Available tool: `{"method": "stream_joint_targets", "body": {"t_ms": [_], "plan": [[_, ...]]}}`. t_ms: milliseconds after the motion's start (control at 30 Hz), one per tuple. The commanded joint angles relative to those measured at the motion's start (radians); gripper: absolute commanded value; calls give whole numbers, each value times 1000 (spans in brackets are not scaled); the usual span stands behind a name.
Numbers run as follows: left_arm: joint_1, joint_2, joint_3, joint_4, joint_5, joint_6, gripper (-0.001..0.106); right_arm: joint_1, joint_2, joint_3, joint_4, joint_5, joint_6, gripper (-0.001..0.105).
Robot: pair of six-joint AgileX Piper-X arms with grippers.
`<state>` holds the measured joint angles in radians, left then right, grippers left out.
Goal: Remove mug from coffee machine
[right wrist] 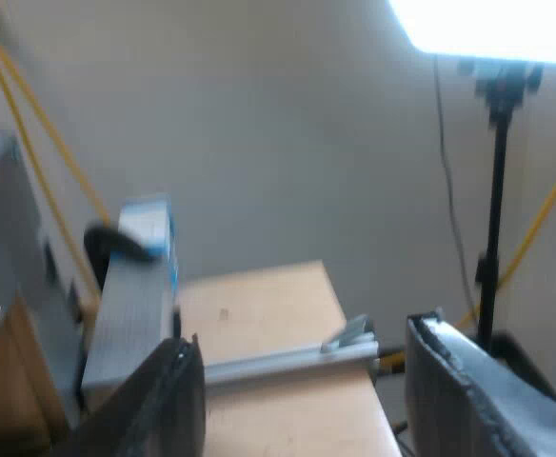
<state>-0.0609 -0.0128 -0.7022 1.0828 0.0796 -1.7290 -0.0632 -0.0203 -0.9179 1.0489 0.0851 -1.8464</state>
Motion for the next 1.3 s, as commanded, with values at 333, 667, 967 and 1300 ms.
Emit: {"method": "stream_joint_targets", "body": {"t_ms": [333, 667, 967, 1300], "plan": [[0, -138, 103, -103, -19, 15, 82, 0, -33, 211, -24, -68, 9, 50], [0, -138, 214, -114, -17, 15, 82, 0, -31, 388, -27, -68, 7, 50], [0, -138, 216, -119, 8, 10, 82, 0, -32, 421, -80, -68, 10, 50], [0, -138, 222, -131, 12, 10, 82, 0, -32, 421, -80, -68, 10, 50]]}}
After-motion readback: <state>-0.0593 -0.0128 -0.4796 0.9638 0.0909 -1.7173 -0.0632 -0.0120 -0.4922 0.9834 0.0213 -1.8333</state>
